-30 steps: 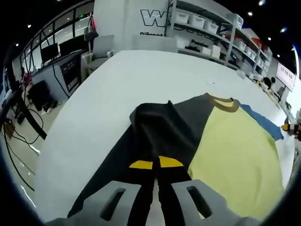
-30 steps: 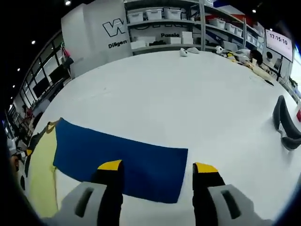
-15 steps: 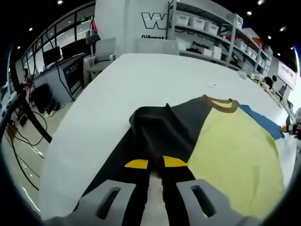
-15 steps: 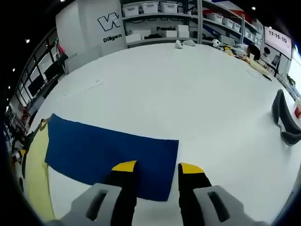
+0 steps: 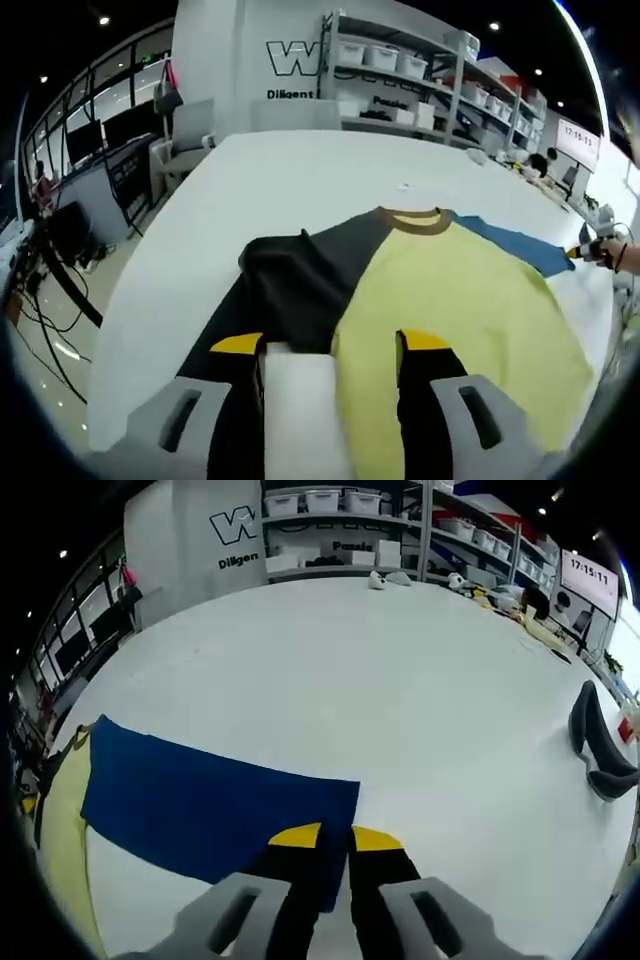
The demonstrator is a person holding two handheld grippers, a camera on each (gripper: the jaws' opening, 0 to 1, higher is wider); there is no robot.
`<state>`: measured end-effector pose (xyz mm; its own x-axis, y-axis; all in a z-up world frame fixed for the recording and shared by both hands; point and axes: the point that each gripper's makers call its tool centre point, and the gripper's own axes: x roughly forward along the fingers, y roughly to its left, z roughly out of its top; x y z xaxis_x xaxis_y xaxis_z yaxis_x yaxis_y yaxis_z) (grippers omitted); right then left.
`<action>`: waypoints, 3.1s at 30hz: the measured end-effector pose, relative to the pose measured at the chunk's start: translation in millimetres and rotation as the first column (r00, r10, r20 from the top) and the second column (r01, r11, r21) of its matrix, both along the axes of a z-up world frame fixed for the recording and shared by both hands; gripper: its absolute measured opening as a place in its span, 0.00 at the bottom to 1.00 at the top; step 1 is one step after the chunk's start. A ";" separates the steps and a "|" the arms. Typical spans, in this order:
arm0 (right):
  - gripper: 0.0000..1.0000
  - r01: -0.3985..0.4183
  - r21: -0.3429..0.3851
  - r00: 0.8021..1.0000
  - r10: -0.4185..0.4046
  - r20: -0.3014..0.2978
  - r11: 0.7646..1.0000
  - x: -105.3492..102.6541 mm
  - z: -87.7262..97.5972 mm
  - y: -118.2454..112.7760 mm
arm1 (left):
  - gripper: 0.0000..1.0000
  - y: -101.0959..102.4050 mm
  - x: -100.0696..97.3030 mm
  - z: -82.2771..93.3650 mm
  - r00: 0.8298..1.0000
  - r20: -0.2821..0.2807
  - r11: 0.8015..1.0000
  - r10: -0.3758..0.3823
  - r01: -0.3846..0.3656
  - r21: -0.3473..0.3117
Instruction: Fold the garment on the visible template until the final outline fits inside the template.
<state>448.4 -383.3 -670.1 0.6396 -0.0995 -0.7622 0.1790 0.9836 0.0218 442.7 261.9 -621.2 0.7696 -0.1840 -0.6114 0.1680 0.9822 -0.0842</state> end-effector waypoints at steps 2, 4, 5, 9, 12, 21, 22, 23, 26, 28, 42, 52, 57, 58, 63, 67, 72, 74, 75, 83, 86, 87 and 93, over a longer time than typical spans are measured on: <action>0.00 0.001 0.003 1.000 -0.001 -0.001 1.000 0.8 -0.7 -1.1 | 0.64 -4.5 -5.7 1.1 1.000 -0.005 1.000 -0.014 0.014 -0.011; 0.00 -0.007 0.001 1.000 0.007 -0.004 1.000 0.9 -0.4 -1.0 | 0.72 -8.8 -10.9 3.1 0.999 -0.004 0.999 -0.033 0.033 -0.011; 0.00 -0.011 0.000 1.000 0.011 -0.005 1.000 1.2 0.0 -1.1 | 0.75 -9.7 -13.1 4.4 0.999 -0.003 0.999 -0.034 0.034 -0.013; 0.00 -0.030 -0.004 1.000 0.030 -0.005 1.000 0.6 4.8 1.7 | 0.83 -14.3 -21.7 7.6 0.999 0.000 0.999 -0.045 0.045 -0.024; 0.00 -0.033 0.012 0.999 0.033 -0.002 0.999 -1.6 10.2 4.0 | 0.87 -17.2 -28.3 11.8 0.998 -0.004 0.998 -0.061 0.061 -0.021; 0.00 -0.034 0.070 0.999 0.032 0.025 0.997 -2.1 33.1 13.5 | 0.98 -30.7 -45.8 27.1 0.994 0.014 0.994 -0.106 0.106 -0.031; 0.00 -0.034 0.075 0.999 0.032 0.029 0.997 -2.1 35.8 15.4 | 0.99 -31.1 -47.9 27.3 0.994 0.011 0.993 -0.111 0.112 -0.028; 0.00 -0.036 0.078 0.999 0.033 0.035 0.996 -1.6 38.2 17.2 | 0.99 -31.4 -51.4 28.0 0.994 0.005 0.993 -0.113 0.114 -0.032; 0.00 -0.043 0.100 0.998 0.038 0.055 0.994 0.0 45.9 25.4 | 0.99 -33.8 -59.2 30.6 0.992 0.006 0.991 -0.128 0.128 -0.031; 0.00 -0.053 0.113 0.997 0.045 0.069 0.992 2.5 52.1 31.9 | 0.99 -34.5 -64.7 32.7 0.991 0.006 0.991 -0.136 0.136 -0.020; 0.00 -0.132 0.234 0.985 0.103 0.135 0.963 17.9 91.0 96.3 | 0.99 -45.5 -90.6 44.5 0.982 0.002 0.982 -0.188 0.187 -0.034; 0.00 -0.207 0.328 0.974 0.163 0.159 0.922 31.1 109.7 159.0 | 0.99 -47.2 -106.4 43.3 0.976 -0.019 0.976 -0.216 0.216 -0.009; 0.00 -0.234 0.370 0.969 0.187 0.159 0.899 41.6 111.8 184.0 | 0.99 -46.6 -110.4 44.9 0.977 -0.018 0.977 -0.213 0.213 0.000; 0.00 -0.246 0.386 0.966 0.193 0.171 0.889 47.4 114.5 194.1 | 0.99 -47.6 -112.0 45.6 0.976 -0.018 0.976 -0.217 0.217 0.000; 0.00 -0.285 0.437 0.956 0.217 0.199 0.853 60.2 122.6 226.1 | 0.99 -50.2 -115.5 43.2 0.978 -0.020 0.978 -0.208 0.207 -0.019; 0.00 -0.321 0.461 0.946 0.252 0.206 0.827 63.7 125.4 252.0 | 0.99 -52.3 -118.5 42.4 0.978 -0.020 0.978 -0.206 0.205 -0.034; 0.00 -0.363 0.488 0.932 0.295 0.212 0.794 63.4 127.7 280.8 | 0.99 -51.9 -120.4 43.6 0.980 -0.018 0.979 -0.200 0.199 -0.041; 0.00 -0.385 0.494 0.923 0.318 0.217 0.780 63.8 129.2 295.6 | 0.99 -51.9 -120.6 45.8 0.980 -0.011 0.979 -0.201 0.200 -0.044; 0.00 -0.390 0.496 0.921 0.323 0.219 0.776 63.7 129.8 299.3 | 0.99 -51.6 -120.6 46.1 0.980 -0.014 0.979 -0.200 0.199 -0.045; 0.00 -0.448 0.503 0.893 0.395 0.216 0.739 61.9 131.6 343.7 | 0.99 -50.8 -120.7 49.9 0.979 -0.008 0.978 -0.205 0.204 -0.043; 0.00 -0.468 0.503 0.882 0.415 0.222 0.726 63.9 135.1 358.9 | 0.99 -51.6 -121.3 50.2 0.977 -0.011 0.977 -0.212 0.212 -0.035; 0.00 -0.477 0.504 0.878 0.422 0.228 0.720 64.7 136.8 364.1 | 0.99 -52.2 -121.5 50.5 0.977 -0.009 0.976 -0.215 0.215 -0.037; 0.00 -0.521 0.503 0.851 0.468 0.240 0.689 65.0 142.6 404.1 | 0.99 -50.8 -121.1 52.9 0.975 0.000 0.974 -0.223 0.222 -0.039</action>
